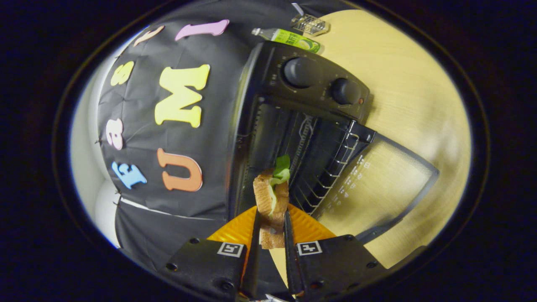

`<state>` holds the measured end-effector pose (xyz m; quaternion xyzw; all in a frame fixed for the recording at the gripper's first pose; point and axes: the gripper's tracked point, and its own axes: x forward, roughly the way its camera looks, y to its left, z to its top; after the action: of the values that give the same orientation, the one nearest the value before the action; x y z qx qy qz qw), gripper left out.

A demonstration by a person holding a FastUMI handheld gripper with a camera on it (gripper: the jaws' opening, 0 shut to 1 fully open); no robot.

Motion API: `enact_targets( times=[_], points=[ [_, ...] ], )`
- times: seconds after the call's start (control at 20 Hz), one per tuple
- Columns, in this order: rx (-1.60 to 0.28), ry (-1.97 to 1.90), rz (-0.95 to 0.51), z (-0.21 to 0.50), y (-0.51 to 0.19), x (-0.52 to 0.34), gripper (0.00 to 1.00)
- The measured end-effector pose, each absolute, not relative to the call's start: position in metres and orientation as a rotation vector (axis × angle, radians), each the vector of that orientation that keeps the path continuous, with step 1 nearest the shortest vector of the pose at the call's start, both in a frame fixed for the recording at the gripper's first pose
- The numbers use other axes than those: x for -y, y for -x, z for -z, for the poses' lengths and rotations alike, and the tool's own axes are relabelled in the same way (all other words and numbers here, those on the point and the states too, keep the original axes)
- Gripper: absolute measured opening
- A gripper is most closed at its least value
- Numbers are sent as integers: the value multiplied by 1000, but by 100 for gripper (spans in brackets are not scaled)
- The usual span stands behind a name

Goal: Open the toaster oven, put the food inside, and close the toaster oven door.

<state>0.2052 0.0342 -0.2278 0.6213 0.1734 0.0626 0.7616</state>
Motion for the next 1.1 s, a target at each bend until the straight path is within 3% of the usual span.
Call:
enact_targets(
  times=[0.3,0.65,0.85,1.05,1.1],
  points=[
    [-254,-1449,-89,238,-243,-30,33],
    [-263,-1383,-22,249,-257,-31,38],
    [-381,-1332,-13,254,-253,-37,52],
    [-494,-1122,-17,254,-242,-43,83],
    [-522,-1077,-17,254,-237,-45,83]
  ],
)
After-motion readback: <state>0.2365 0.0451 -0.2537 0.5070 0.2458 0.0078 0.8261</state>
